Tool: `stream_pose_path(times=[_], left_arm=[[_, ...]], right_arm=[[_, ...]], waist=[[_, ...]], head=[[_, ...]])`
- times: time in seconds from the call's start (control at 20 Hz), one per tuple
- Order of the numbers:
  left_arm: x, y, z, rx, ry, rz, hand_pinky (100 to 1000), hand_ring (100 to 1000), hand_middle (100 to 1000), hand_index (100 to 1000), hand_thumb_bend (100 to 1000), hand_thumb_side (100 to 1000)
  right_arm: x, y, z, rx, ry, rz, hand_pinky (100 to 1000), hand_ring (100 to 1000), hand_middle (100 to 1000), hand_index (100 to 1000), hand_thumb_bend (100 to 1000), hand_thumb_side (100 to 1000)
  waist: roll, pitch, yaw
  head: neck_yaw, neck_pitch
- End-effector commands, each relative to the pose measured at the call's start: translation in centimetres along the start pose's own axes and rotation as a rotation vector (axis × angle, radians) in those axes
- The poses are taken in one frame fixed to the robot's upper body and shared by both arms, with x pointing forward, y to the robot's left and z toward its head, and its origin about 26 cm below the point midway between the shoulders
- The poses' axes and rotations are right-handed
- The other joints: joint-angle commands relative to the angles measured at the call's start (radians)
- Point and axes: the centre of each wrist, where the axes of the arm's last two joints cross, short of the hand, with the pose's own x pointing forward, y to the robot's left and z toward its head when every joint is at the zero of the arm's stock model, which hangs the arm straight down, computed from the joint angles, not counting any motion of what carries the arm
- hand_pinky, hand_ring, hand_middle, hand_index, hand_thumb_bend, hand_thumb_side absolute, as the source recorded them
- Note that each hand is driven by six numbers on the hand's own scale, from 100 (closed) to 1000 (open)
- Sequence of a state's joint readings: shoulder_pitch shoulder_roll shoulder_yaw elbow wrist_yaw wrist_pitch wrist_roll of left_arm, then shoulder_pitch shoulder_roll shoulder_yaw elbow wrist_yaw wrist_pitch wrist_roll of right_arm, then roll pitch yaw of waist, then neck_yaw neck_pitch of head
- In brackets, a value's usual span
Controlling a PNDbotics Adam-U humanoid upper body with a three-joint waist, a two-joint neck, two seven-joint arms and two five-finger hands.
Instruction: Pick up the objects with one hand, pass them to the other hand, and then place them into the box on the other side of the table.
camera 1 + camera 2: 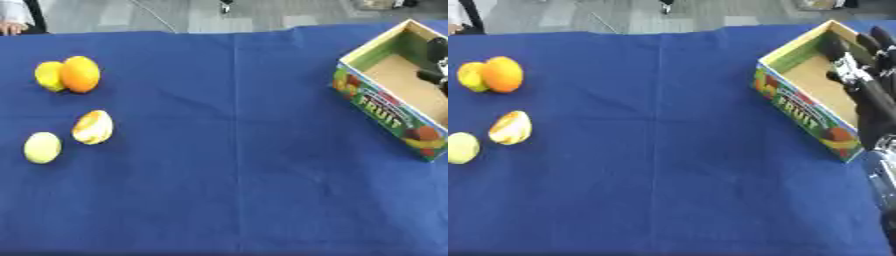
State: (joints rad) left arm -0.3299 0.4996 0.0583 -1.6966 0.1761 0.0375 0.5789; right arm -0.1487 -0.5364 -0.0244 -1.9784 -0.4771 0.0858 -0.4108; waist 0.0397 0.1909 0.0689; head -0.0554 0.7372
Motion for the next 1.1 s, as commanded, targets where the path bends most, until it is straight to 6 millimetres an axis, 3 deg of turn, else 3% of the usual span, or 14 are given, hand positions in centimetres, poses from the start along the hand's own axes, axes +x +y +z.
stream_pose_path(times=[0.05,0.2,0.5,0.7,1.1], left_arm=[[3.6,1.4,-1.9,-0.136,-0.084,-0.133,805,606,551,766,553,577],[5.9,2.2,-2.8,-0.283,-0.106,-0.291,818,630,574,777,594,548],[9.3,3.0,-4.4,-0.625,-0.094,-0.676,846,721,656,791,772,377],[9.9,2.5,-5.5,-0.799,-0.025,-0.837,855,740,661,753,817,280],[9.6,0.7,-7.2,-0.964,0.085,-0.943,849,753,681,767,835,317]], right_arm=[[1.2,-0.3,-0.3,0.015,-0.045,0.030,732,847,947,994,481,336],[1.3,-0.4,-0.4,0.021,-0.048,0.037,732,845,946,994,478,338],[1.1,-0.6,-0.2,0.026,-0.040,0.055,732,841,943,994,482,337],[1.0,-0.7,-0.1,0.026,-0.026,0.056,731,838,940,993,485,336],[1.0,-0.6,-0.1,0.036,-0.020,0.050,731,837,939,995,484,336]], waist=[[0.007,-0.005,0.000],[0.009,-0.007,-0.001],[0.013,-0.018,-0.001],[0.016,-0.027,-0.003],[0.016,-0.032,-0.005]], head=[[-0.003,0.000],[-0.003,0.002],[0.004,0.003],[0.001,0.003],[0.001,0.003]])
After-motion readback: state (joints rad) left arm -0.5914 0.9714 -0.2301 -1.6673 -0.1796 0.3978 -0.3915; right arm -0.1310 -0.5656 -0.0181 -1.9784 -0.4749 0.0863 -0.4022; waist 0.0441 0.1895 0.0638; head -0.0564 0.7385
